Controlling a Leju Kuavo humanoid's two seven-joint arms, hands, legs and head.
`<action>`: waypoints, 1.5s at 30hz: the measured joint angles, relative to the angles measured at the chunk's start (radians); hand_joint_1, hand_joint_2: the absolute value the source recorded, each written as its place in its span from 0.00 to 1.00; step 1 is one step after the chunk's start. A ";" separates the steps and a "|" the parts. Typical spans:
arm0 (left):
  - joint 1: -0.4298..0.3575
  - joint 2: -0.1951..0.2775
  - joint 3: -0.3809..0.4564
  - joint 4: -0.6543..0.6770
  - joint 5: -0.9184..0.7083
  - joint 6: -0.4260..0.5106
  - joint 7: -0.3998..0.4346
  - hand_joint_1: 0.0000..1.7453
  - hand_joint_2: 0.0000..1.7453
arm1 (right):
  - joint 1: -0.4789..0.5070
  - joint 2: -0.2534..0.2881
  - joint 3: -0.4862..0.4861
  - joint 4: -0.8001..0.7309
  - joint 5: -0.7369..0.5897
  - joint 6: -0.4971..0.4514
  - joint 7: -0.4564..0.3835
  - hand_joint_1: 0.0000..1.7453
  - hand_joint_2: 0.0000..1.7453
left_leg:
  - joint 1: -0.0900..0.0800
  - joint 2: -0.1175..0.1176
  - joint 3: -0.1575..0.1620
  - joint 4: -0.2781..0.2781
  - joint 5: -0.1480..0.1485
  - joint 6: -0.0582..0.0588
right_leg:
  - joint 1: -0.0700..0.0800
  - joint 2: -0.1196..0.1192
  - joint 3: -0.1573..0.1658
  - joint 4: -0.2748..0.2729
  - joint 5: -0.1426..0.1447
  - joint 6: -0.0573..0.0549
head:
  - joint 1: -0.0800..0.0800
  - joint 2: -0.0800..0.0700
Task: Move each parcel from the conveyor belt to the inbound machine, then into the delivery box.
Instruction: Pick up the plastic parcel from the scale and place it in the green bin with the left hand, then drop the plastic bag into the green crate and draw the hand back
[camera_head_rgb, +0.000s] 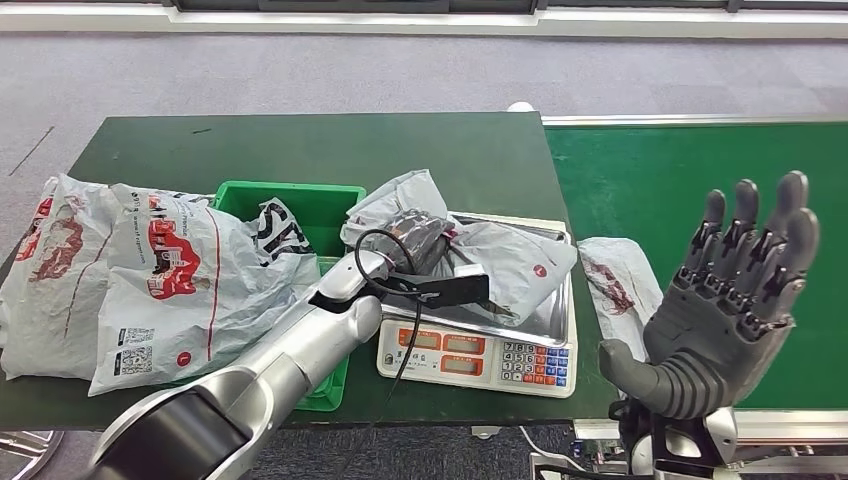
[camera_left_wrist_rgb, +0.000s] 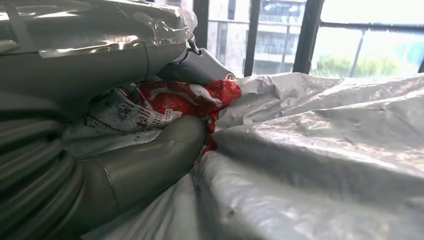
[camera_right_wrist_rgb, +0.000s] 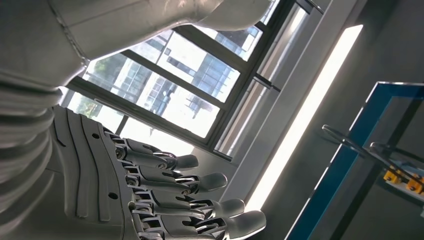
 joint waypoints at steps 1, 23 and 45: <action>0.005 0.001 0.008 -0.012 0.007 0.013 -0.003 1.00 1.00 | 0.000 0.001 0.000 0.000 0.000 -0.001 0.000 0.00 1.00 | 0.000 0.000 0.000 0.000 0.000 0.000 | 0.000 0.000 0.000 0.000 0.000 0.000 | 0.000 0.000; 0.420 0.201 0.334 -0.713 0.125 0.392 -0.037 1.00 1.00 | 0.025 -0.003 0.000 -0.001 -0.012 -0.097 0.017 0.00 1.00 | 0.000 0.001 -0.001 -0.002 0.000 -0.001 | 0.000 0.002 -0.002 0.000 -0.001 -0.001 | 0.000 0.000; 0.680 0.208 0.704 -0.841 0.124 0.411 -0.010 1.00 1.00 | 0.098 -0.038 0.000 -0.034 0.006 -0.093 0.040 0.00 1.00 | 0.001 0.002 -0.001 -0.002 -0.001 -0.001 | 0.000 0.001 -0.003 0.000 -0.002 -0.002 | 0.000 0.000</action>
